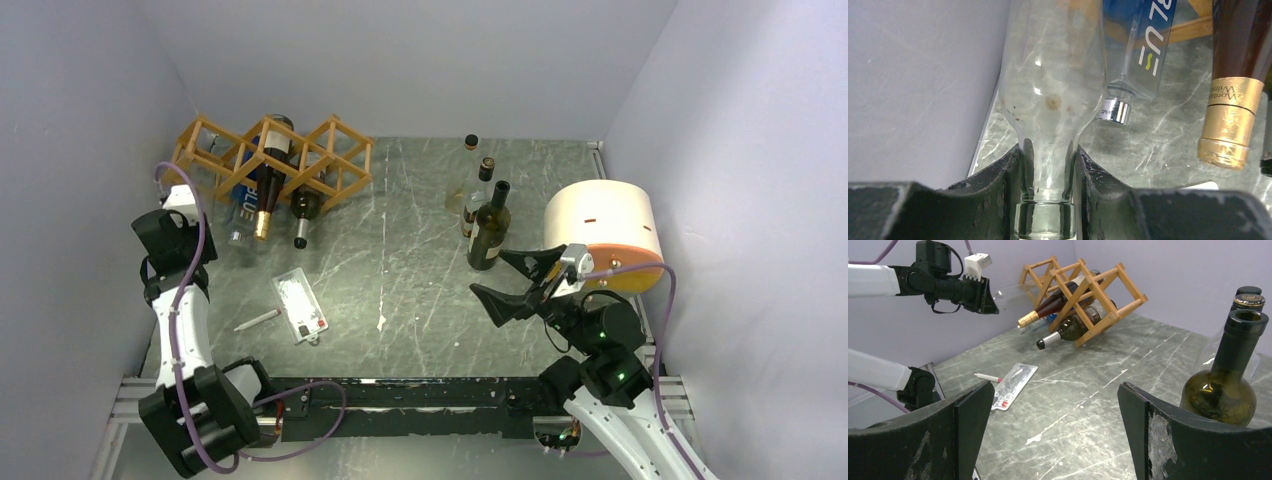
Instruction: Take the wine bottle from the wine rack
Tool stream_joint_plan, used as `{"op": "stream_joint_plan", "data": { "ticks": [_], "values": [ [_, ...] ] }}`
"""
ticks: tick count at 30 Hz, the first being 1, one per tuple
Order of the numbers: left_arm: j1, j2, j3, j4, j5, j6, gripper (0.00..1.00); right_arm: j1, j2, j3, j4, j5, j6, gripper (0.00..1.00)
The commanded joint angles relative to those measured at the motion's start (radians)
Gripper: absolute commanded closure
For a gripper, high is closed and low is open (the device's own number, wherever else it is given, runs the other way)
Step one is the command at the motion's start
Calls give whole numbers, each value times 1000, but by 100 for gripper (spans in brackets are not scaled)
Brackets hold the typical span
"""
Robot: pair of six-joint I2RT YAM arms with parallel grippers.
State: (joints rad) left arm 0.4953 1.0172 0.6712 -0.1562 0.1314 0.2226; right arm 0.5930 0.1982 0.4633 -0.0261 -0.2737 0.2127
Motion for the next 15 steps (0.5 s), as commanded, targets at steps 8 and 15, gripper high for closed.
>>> {"op": "stream_joint_plan", "data": {
  "ticks": [8,15],
  "values": [
    [8,-140,54,-104,-113,-231,93,23,-35,-19,34,0,5,0],
    [7,-158,154,-271,-92,-358,93,32,-31,-20,37,2,6,0]
  ]
}}
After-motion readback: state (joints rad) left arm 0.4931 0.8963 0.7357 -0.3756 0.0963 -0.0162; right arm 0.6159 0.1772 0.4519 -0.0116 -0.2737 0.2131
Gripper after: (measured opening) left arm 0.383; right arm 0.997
